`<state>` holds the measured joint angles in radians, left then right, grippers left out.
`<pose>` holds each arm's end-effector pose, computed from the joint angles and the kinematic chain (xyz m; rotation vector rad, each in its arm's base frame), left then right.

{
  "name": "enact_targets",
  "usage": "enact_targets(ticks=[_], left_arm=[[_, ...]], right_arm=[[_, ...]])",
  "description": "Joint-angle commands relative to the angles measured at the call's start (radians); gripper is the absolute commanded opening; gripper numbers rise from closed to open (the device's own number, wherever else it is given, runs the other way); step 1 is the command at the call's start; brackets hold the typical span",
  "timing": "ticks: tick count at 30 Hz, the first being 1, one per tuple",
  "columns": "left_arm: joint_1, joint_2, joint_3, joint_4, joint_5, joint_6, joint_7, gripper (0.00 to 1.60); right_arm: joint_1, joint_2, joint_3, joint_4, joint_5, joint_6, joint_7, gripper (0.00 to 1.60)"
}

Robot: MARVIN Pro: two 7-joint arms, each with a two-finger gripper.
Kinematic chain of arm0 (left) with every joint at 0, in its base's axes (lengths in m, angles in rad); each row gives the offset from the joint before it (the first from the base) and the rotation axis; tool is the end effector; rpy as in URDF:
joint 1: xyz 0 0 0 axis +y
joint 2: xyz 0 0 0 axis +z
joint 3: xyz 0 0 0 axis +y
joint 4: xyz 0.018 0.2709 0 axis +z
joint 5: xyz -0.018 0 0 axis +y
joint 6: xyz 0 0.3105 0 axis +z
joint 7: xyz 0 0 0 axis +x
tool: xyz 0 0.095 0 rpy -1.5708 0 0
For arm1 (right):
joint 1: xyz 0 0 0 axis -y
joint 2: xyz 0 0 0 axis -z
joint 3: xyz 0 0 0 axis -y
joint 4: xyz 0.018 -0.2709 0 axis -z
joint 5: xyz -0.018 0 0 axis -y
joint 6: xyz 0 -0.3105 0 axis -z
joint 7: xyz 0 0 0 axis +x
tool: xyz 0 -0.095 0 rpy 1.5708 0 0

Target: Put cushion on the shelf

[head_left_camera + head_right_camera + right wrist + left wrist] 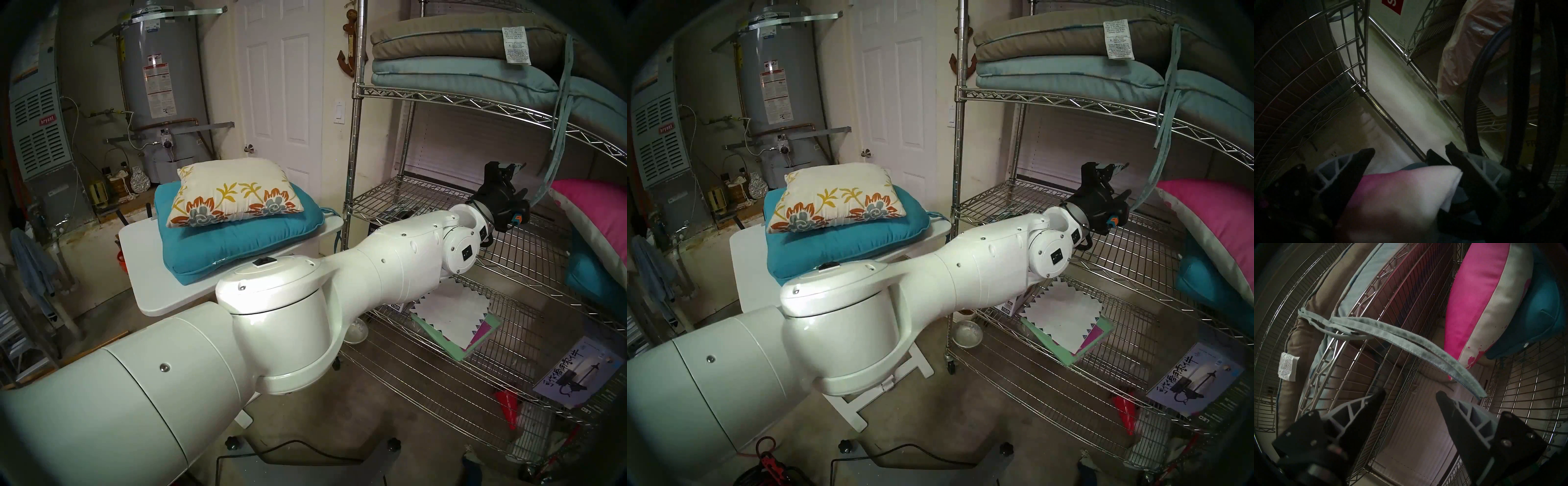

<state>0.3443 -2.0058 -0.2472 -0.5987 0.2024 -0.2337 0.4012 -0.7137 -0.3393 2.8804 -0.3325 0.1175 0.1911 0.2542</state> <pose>0.4443 -0.4611 -0.0615 -0.6421 1.5375 -2.5225 0.1258 -0.6584 -0.0357 1.1114 -1.5801 2.0373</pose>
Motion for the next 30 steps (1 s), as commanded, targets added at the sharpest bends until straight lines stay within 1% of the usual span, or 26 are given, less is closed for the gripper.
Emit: enact_targets(ticks=[1,6,11,30], left_arm=[[-0.022,-0.001,0.0,-0.003,0.0,0.002,0.011,1.21],[-0.026,-0.001,0.005,-0.002,-0.002,0.002,0.014,1.21],[-0.028,-0.001,0.009,-0.002,-0.004,0.003,0.017,1.21],[-0.03,-0.001,0.017,0.0,-0.012,0.002,0.022,1.21]], right_arm=[[0.026,0.008,-0.001,0.034,0.047,-0.004,-0.006,1.6],[0.059,0.014,-0.001,0.039,0.094,-0.009,0.016,1.6],[0.067,0.009,-0.001,0.049,0.121,-0.008,0.031,1.6],[0.018,0.007,-0.001,0.111,0.182,0.005,0.069,1.6]])
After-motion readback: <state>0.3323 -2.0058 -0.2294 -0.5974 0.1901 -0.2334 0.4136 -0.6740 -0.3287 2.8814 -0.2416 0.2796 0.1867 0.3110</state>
